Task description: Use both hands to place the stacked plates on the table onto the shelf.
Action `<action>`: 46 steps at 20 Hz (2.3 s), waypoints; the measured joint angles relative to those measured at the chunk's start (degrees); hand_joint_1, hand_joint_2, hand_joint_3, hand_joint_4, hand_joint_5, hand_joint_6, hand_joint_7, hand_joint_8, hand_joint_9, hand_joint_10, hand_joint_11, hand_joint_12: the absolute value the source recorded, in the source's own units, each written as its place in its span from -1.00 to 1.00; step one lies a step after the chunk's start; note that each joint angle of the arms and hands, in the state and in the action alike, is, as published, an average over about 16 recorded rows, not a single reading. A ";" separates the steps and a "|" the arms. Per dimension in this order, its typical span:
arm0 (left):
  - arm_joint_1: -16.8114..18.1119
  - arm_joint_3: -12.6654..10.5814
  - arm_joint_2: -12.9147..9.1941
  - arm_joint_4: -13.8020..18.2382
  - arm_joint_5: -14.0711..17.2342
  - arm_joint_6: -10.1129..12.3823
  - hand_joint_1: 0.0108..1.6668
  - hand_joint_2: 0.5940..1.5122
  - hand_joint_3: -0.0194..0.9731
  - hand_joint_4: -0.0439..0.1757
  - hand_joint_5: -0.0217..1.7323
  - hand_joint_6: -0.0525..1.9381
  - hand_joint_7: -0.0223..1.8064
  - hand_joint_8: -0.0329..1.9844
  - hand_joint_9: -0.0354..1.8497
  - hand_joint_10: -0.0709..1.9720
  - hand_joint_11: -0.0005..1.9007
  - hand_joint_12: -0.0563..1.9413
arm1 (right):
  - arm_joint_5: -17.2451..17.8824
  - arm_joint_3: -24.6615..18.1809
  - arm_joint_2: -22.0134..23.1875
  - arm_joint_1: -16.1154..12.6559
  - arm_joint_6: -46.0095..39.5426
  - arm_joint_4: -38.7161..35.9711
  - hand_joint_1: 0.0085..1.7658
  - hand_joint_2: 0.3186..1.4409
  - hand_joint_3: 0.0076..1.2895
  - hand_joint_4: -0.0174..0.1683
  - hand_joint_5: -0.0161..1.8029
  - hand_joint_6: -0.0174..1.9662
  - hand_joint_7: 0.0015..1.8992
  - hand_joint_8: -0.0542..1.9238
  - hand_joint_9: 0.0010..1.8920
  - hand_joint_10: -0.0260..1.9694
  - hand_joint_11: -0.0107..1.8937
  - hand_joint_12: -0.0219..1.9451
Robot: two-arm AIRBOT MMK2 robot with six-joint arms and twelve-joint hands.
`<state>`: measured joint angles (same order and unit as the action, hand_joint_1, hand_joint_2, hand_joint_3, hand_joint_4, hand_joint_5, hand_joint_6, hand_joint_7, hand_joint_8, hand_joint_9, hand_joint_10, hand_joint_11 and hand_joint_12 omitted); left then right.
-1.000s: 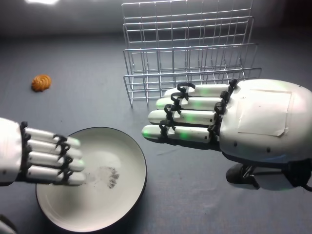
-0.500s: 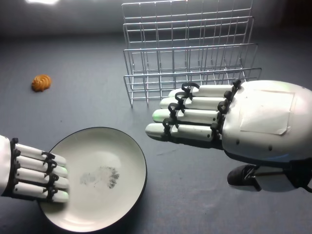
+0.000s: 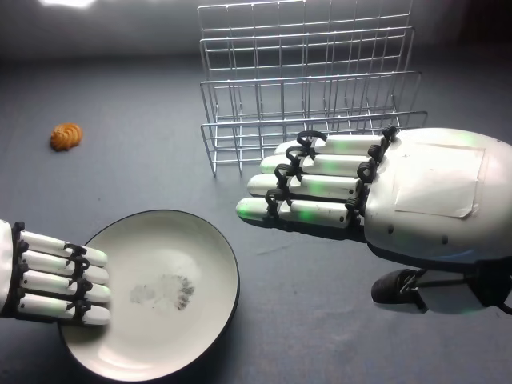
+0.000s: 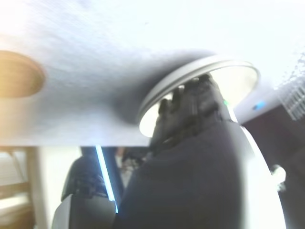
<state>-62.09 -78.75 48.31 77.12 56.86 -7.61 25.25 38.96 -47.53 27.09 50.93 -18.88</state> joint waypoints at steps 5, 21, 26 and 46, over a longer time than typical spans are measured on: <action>-1.29 0.37 0.22 -0.91 0.05 -0.04 -1.00 0.22 -0.92 -0.61 -0.96 -0.95 -0.97 -0.97 -0.96 -0.94 -0.99 -0.97 | 0.18 0.00 0.08 0.00 -0.05 0.06 0.38 0.21 -0.99 -0.80 -0.96 -0.96 -0.98 -0.94 -0.98 -0.97 -0.97 -0.83; 1.35 7.03 1.06 -3.56 -3.67 0.25 -0.99 0.22 -0.92 -0.62 -0.97 -0.96 -0.98 -0.98 -0.95 -0.93 -0.99 -0.94 | -0.23 1.07 -1.63 -1.58 0.92 -0.35 0.35 0.23 -0.99 -0.80 -0.96 -0.96 -0.98 -0.94 -0.98 -0.97 -0.97 -0.83; 2.69 8.82 1.34 -4.64 -5.04 0.33 -0.99 0.22 -0.92 -0.61 -0.97 -0.95 -0.98 -0.98 -0.95 -0.93 -0.99 -0.93 | -2.89 3.64 -5.46 -3.74 2.08 -1.26 0.37 0.22 -0.99 -0.80 -0.96 -0.96 -0.98 -0.94 -0.98 -0.97 -0.97 -0.81; 4.60 10.08 2.28 -7.58 -7.32 0.42 -0.99 0.21 -0.92 -0.60 -0.97 -0.93 -0.99 -0.98 -0.94 -0.92 -0.99 -0.93 | -12.87 14.07 -22.00 -5.82 10.09 -2.86 0.38 0.19 -0.99 -0.79 -0.90 -0.96 -0.92 -0.94 -0.92 -0.97 -0.97 -0.60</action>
<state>-57.49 -68.66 50.59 69.54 49.54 -7.18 12.39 53.03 -69.53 21.27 61.02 -21.74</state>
